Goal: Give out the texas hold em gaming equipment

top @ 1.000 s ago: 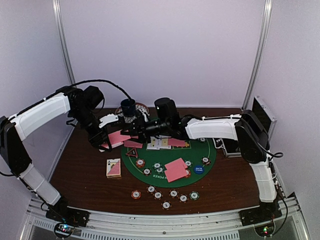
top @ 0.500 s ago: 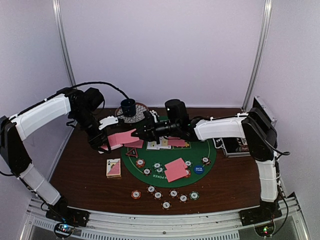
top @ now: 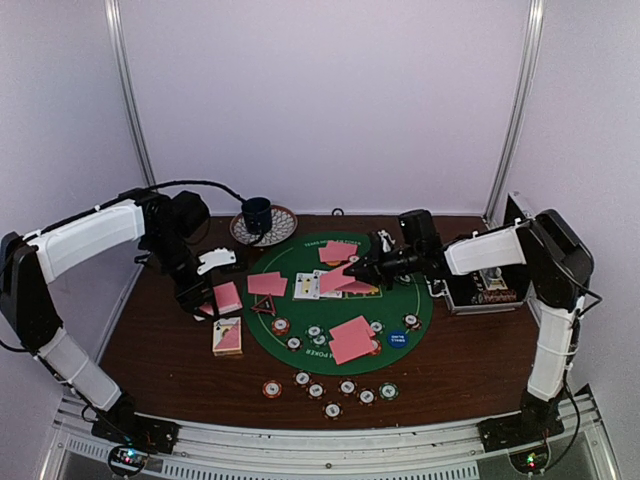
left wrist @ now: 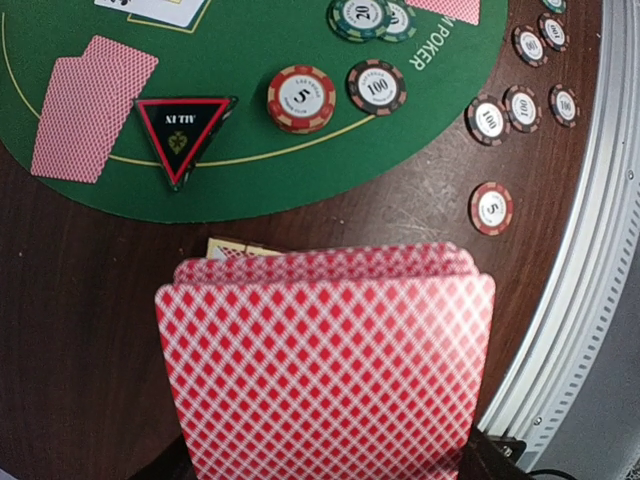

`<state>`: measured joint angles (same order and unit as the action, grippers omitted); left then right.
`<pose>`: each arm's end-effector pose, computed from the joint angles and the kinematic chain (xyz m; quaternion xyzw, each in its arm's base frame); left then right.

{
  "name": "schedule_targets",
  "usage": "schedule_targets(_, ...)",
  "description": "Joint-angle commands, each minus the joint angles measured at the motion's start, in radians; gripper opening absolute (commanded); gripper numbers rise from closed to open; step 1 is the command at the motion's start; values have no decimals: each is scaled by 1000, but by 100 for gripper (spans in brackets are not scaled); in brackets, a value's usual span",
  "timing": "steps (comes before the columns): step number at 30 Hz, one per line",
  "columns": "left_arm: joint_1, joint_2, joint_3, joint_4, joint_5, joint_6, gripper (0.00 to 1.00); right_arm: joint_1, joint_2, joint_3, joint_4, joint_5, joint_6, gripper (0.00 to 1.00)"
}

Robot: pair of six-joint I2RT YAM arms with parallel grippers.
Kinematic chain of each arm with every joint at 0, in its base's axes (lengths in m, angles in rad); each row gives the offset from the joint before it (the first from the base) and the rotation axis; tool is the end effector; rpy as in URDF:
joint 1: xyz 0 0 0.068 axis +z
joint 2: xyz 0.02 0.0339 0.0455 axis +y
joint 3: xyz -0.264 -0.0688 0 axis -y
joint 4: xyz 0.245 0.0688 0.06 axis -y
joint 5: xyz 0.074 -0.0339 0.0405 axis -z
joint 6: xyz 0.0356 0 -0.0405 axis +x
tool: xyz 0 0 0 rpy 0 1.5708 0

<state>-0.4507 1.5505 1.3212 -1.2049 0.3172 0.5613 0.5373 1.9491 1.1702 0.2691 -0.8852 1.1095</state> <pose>0.2486 -0.1326 0.2734 0.4869 0.8565 -0.1536 0.0760 0.3452 0.2378 0.1823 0.0121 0.8089 0.5865 0.0398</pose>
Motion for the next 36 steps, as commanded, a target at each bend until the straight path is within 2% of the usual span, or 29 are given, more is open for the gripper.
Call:
schedule_targets(1,10,-39,-49,53,2,21,0,-11,-26,-7,-155,82,-187,0)
schedule_targets(8,19,-41,-146,109,3,38,0,-16,-8,3,-246,217,-283,0)
schedule_targets(26,27,4,-336,305,-64,91,0,-40,93,3,-125,275,-266,0)
schedule_targets(31,31,35,-339,343,-72,92,0,-42,100,-6,-135,286,-273,13)
schedule_targets(36,36,64,-344,378,-94,100,0,-42,78,-3,-182,323,-302,29)
